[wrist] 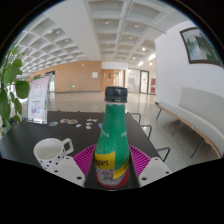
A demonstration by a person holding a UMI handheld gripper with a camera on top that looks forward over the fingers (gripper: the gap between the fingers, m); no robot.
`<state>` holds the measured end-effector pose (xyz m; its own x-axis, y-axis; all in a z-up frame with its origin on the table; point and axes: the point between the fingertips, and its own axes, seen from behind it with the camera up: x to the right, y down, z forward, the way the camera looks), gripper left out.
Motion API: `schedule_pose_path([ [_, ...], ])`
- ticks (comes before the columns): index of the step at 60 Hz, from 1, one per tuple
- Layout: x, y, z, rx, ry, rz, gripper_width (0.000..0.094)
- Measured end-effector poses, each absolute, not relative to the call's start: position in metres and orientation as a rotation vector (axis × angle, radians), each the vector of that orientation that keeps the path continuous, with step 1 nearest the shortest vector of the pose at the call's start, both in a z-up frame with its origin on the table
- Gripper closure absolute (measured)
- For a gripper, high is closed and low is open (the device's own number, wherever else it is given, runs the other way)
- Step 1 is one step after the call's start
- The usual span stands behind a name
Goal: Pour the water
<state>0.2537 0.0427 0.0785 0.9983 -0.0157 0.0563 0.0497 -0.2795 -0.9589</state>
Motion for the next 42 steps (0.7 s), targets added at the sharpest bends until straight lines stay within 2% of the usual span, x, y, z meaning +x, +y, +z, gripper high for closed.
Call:
schedule_pose_path([
  [1, 0.254, 0.041, 0.076, -1.869, -0.017, -0.064, 0.0363],
  [3, 0.256, 0.038, 0.072, -1.903, 0.003, -0.063, 0.0251],
  [4, 0.256, 0.037, 0.07, -1.917, 0.012, -0.061, 0.0226],
  [6, 0.256, 0.033, 0.07, -1.93, 0.026, -0.056, 0.0062],
  [9, 0.259, 0.024, 0.074, -1.942, 0.052, -0.074, 0.0113],
  [13, 0.262, 0.009, 0.083, -1.943, 0.063, -0.11, 0.007],
  [32, 0.223, -0.121, 0.137, -1.984, 0.056, -0.097, 0.0086],
  [42, 0.206, -0.195, 0.167, -1.948, 0.026, -0.158, 0.0078],
])
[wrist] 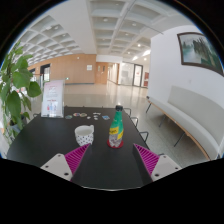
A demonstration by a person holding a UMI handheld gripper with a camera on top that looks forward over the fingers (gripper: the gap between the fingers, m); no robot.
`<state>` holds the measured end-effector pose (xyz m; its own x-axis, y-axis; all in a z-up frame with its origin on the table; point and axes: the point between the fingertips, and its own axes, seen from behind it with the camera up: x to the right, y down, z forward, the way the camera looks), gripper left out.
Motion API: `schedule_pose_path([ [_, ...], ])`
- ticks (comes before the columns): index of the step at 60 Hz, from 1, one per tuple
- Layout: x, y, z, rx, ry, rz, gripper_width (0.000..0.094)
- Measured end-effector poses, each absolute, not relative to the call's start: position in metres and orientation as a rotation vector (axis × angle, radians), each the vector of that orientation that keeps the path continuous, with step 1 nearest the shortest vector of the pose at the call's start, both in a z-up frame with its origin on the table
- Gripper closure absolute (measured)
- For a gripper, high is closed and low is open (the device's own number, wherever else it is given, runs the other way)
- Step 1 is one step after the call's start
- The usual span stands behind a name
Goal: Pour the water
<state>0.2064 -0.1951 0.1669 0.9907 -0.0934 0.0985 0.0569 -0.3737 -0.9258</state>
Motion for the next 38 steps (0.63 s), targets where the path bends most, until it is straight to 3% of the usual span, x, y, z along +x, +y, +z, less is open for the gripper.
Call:
schedule_pose_path([
  [17, 0.171, -0.275, 0.194, -1.904, 0.018, -0.126, 0.0078],
  [38, 0.158, -0.299, 0.189, -1.898, 0.02, -0.125, 0.0078],
])
